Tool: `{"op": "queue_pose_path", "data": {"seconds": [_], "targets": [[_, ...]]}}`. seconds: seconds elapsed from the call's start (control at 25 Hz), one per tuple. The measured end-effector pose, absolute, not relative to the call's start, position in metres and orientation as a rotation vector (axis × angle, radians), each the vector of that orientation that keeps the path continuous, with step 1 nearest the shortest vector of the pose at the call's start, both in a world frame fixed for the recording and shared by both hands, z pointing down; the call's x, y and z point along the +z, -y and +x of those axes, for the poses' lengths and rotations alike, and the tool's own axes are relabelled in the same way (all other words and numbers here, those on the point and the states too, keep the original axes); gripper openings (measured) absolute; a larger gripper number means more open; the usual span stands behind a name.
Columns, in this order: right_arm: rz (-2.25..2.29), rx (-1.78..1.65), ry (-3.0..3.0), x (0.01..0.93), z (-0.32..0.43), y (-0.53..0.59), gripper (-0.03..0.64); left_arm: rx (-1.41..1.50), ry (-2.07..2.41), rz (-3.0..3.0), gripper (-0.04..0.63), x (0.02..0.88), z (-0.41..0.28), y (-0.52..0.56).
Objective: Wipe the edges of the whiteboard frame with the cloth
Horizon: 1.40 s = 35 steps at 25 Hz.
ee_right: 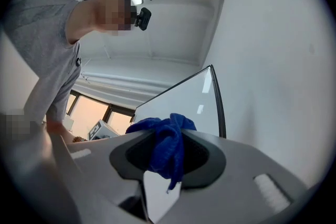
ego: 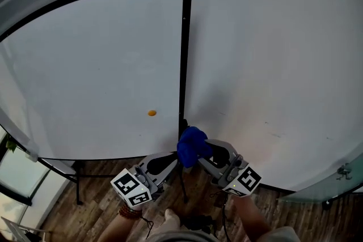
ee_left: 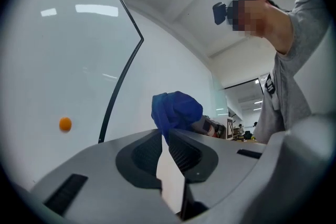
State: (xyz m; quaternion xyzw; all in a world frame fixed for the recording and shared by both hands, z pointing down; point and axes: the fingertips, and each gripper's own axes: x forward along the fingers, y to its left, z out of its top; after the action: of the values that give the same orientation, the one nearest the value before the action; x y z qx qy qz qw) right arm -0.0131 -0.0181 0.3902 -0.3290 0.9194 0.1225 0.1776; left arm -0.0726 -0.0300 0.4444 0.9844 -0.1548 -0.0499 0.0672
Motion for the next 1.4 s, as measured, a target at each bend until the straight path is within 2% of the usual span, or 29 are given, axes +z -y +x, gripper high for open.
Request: {"op": "queue_pose_path", "data": {"seconds": [0.4,0.72,1.04,1.4], "targets": [[-0.792,0.336,-2.600,0.350,0.004,0.068,0.135,-0.206,0.255,2.938,0.044,0.419,-0.054,0.075],[-0.632,0.401,-2.571,0.293,0.040,0.105,0.133,-0.203,0.339,2.883,0.044,0.420,-0.044,0.080],[-0.525,0.458,-2.570,0.232,0.084,0.148,0.133,-0.227,0.305,2.831,0.025,0.412,-0.002,0.091],[-0.388,0.461,-2.596,0.199,0.081,0.171,0.132,-0.179,0.180,2.898,0.009,0.364,0.020,0.106]]}}
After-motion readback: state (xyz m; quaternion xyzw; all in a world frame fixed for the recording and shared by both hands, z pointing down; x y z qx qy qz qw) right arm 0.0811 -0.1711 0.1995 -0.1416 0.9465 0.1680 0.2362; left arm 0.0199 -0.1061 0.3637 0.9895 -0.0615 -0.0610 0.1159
